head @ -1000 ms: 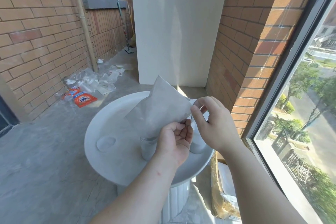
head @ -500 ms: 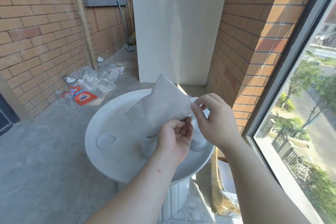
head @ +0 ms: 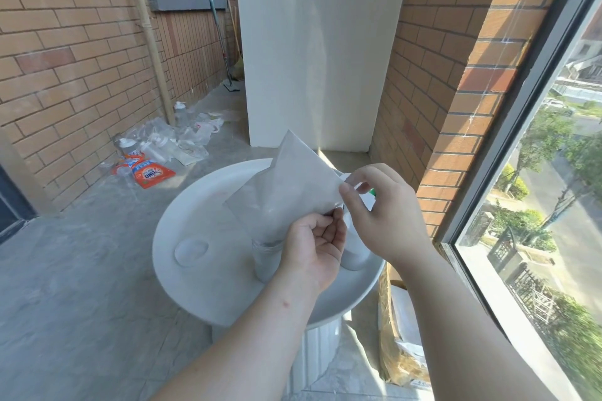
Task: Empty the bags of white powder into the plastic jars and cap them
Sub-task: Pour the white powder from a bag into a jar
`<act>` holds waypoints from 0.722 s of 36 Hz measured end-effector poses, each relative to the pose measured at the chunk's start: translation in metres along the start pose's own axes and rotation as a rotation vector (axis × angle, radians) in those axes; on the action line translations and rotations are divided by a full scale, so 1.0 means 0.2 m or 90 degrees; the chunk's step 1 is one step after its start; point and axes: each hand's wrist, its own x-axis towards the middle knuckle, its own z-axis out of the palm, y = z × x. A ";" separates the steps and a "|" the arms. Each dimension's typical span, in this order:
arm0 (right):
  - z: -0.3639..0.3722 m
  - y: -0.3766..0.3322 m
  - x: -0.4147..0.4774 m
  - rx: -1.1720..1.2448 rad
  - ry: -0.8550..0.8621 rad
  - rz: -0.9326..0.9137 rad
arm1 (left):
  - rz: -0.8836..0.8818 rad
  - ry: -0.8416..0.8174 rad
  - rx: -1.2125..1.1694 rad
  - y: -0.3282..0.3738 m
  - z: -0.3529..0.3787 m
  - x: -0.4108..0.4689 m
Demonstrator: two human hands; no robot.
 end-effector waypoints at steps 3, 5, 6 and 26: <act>0.00 0.00 0.00 -0.001 0.000 -0.006 | -0.002 0.003 0.001 0.00 0.00 0.00; 0.00 0.00 0.00 -0.002 -0.005 -0.006 | -0.002 0.002 0.002 0.00 0.00 0.00; -0.01 -0.01 0.00 0.003 -0.012 0.004 | 0.000 0.000 0.002 0.00 0.00 0.00; 0.08 -0.15 0.06 -0.040 0.008 -0.086 | 0.004 0.009 0.031 0.01 -0.02 -0.02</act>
